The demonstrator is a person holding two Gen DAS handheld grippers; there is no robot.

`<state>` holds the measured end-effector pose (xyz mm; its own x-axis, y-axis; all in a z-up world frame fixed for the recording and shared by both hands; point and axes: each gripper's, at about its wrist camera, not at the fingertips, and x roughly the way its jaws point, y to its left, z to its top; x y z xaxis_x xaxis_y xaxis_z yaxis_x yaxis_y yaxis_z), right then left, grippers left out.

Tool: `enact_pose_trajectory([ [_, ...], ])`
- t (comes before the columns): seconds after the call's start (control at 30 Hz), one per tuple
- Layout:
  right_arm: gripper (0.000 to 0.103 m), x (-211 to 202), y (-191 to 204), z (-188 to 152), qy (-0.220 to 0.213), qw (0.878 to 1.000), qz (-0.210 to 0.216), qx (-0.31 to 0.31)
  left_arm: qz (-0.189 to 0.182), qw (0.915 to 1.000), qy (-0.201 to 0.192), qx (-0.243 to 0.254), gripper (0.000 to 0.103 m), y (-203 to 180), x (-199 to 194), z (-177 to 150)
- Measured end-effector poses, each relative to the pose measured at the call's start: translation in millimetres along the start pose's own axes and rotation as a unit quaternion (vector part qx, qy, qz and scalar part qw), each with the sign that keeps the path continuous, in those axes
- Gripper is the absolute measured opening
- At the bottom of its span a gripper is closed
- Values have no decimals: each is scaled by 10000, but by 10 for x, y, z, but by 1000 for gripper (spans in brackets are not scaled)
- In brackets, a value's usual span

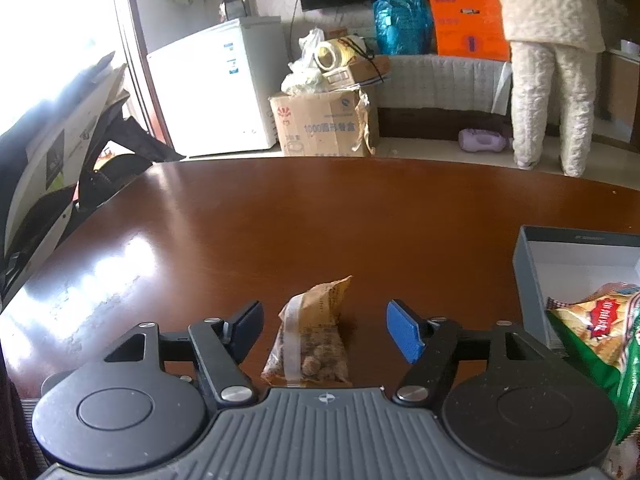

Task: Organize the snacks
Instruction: 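Lower right tool onto beige nut packet and close on it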

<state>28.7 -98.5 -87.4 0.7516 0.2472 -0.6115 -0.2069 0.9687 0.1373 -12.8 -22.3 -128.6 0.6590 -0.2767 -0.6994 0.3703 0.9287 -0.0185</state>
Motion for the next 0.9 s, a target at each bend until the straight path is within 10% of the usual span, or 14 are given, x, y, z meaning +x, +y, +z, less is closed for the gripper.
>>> enact_pose_trajectory([
  [0.9,58,448,256,32,590,9982,-2,-144,-61,9998,-182,23,41,214,-37,-93],
])
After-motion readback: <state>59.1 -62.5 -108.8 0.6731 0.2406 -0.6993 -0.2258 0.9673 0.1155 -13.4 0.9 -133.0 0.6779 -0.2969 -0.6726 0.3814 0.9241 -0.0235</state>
